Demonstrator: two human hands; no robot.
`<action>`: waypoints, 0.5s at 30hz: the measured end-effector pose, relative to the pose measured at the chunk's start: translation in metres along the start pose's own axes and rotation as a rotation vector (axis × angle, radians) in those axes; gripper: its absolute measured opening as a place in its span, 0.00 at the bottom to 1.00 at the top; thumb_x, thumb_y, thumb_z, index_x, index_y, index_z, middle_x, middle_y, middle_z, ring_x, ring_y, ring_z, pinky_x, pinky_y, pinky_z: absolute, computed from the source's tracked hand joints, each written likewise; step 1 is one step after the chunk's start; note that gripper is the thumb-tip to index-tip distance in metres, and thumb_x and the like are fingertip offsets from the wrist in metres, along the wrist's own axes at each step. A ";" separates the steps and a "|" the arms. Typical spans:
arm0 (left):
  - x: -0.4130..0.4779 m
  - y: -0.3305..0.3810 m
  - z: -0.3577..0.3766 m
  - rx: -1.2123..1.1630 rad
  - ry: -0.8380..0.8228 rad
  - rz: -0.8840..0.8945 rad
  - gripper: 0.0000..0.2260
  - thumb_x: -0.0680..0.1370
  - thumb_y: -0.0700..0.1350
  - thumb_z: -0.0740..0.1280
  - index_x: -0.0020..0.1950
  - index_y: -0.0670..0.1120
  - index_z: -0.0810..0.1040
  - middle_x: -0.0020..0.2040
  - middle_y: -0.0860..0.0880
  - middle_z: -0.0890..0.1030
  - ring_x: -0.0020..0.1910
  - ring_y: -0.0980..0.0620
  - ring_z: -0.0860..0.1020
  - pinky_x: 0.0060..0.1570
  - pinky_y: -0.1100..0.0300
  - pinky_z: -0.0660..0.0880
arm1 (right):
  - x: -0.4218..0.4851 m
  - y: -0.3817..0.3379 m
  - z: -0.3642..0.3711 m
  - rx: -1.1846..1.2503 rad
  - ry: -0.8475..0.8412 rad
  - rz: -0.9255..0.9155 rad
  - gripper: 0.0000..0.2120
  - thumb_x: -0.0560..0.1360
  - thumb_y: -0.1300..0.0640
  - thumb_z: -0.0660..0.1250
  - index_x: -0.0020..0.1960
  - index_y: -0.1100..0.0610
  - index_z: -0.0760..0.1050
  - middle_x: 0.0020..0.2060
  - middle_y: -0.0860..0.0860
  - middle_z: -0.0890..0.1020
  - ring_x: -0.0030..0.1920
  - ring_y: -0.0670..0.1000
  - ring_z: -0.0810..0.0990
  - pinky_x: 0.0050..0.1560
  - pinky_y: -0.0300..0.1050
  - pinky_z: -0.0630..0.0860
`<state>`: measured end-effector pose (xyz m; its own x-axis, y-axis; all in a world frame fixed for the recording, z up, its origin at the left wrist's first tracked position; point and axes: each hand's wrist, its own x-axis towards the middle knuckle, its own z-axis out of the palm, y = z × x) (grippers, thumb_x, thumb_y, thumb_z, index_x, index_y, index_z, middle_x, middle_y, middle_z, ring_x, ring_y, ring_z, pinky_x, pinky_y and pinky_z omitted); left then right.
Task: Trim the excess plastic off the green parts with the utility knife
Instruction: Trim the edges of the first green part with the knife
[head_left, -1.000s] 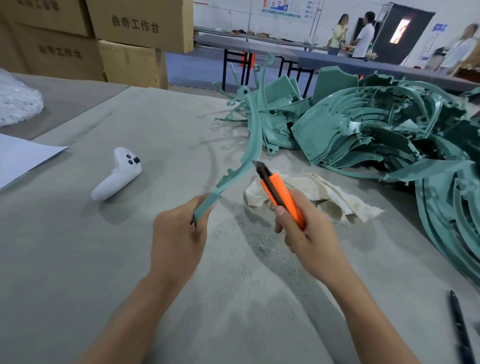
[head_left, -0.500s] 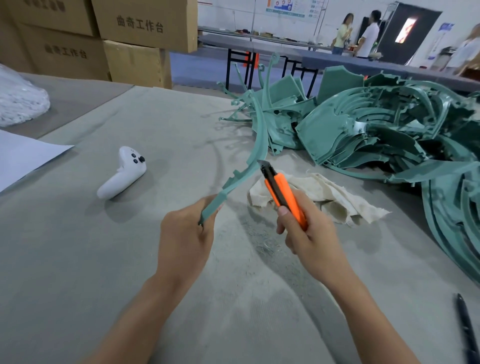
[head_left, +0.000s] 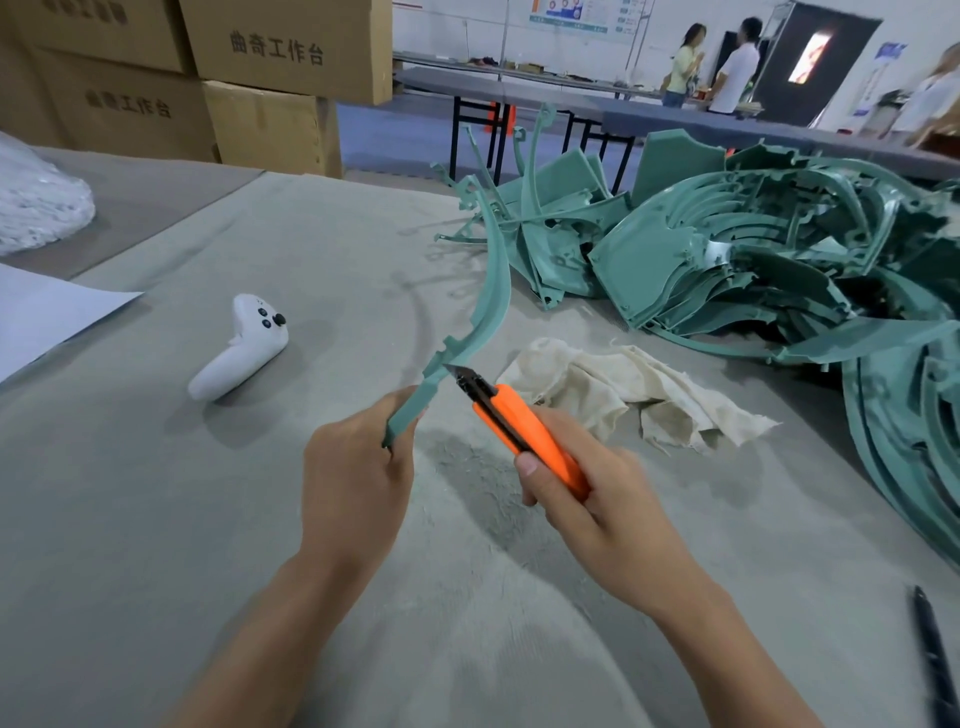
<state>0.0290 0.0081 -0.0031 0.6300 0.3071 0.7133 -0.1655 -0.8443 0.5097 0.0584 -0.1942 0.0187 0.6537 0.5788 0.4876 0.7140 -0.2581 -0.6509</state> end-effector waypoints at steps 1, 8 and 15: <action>0.000 0.000 0.000 -0.004 -0.001 0.001 0.11 0.76 0.34 0.69 0.37 0.44 0.72 0.23 0.54 0.52 0.26 0.50 0.57 0.27 0.74 0.59 | 0.000 0.000 0.000 0.001 -0.001 -0.003 0.13 0.82 0.54 0.61 0.66 0.44 0.70 0.36 0.45 0.78 0.31 0.44 0.76 0.33 0.30 0.67; 0.000 0.003 -0.001 -0.090 0.011 -0.017 0.15 0.75 0.34 0.70 0.41 0.47 0.65 0.23 0.53 0.52 0.24 0.58 0.61 0.26 0.75 0.59 | 0.004 0.008 -0.007 0.061 0.031 0.051 0.09 0.81 0.48 0.60 0.61 0.42 0.72 0.35 0.46 0.78 0.29 0.46 0.74 0.32 0.34 0.69; -0.001 0.009 -0.003 -0.135 -0.026 0.045 0.15 0.76 0.34 0.69 0.45 0.47 0.64 0.25 0.56 0.52 0.23 0.58 0.60 0.25 0.75 0.56 | 0.008 0.025 -0.023 0.045 0.183 0.207 0.07 0.81 0.48 0.61 0.58 0.43 0.73 0.34 0.49 0.79 0.26 0.47 0.73 0.28 0.43 0.72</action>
<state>0.0249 0.0017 0.0024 0.6392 0.2572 0.7248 -0.2937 -0.7893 0.5391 0.0876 -0.2140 0.0195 0.8218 0.3668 0.4360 0.5515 -0.3195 -0.7706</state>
